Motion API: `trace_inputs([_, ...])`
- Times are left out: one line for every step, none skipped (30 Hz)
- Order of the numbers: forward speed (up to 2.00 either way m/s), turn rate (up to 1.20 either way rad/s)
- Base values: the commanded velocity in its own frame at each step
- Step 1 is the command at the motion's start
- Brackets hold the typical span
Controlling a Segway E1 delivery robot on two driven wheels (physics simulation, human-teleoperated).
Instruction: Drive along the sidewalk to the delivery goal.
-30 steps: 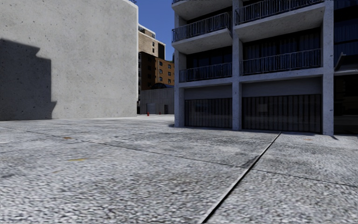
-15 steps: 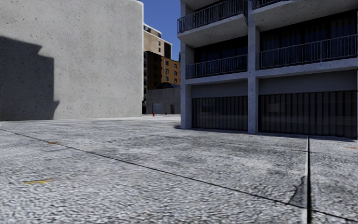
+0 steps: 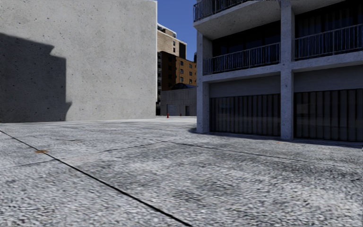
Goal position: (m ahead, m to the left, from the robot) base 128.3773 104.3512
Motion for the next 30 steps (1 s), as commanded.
trace_inputs([2.00, 0.29])
trace_inputs([2.00, 0.29])
trace_inputs([2.00, 0.29])
trace_inputs([2.00, 0.29])
trace_inputs([2.00, 0.29])
trace_inputs([2.00, 0.30])
trace_inputs([2.00, 0.31])
trace_inputs([2.00, 0.31])
trace_inputs([2.00, 0.34])
trace_inputs([2.00, 0.35])
trace_inputs([2.00, 0.35])
trace_inputs([2.00, 0.35])
trace_inputs([2.00, 0.35])
trace_inputs([2.00, 0.35])
trace_inputs([2.00, 0.35])
trace_inputs([2.00, 0.35])
trace_inputs([2.00, 0.35])
trace_inputs([2.00, 0.35])
trace_inputs([2.00, 0.35])
trace_inputs([2.00, 0.35])
trace_inputs([2.00, 0.35])
trace_inputs([2.00, 0.33])
trace_inputs([2.00, 0.33])
trace_inputs([2.00, 0.24])
trace_inputs([2.00, 0.18])
trace_inputs([2.00, 0.00])
trace_inputs([2.00, 0.00])
trace_inputs([2.00, 0.00])
trace_inputs([2.00, 0.00])
trace_inputs([2.00, 0.00])
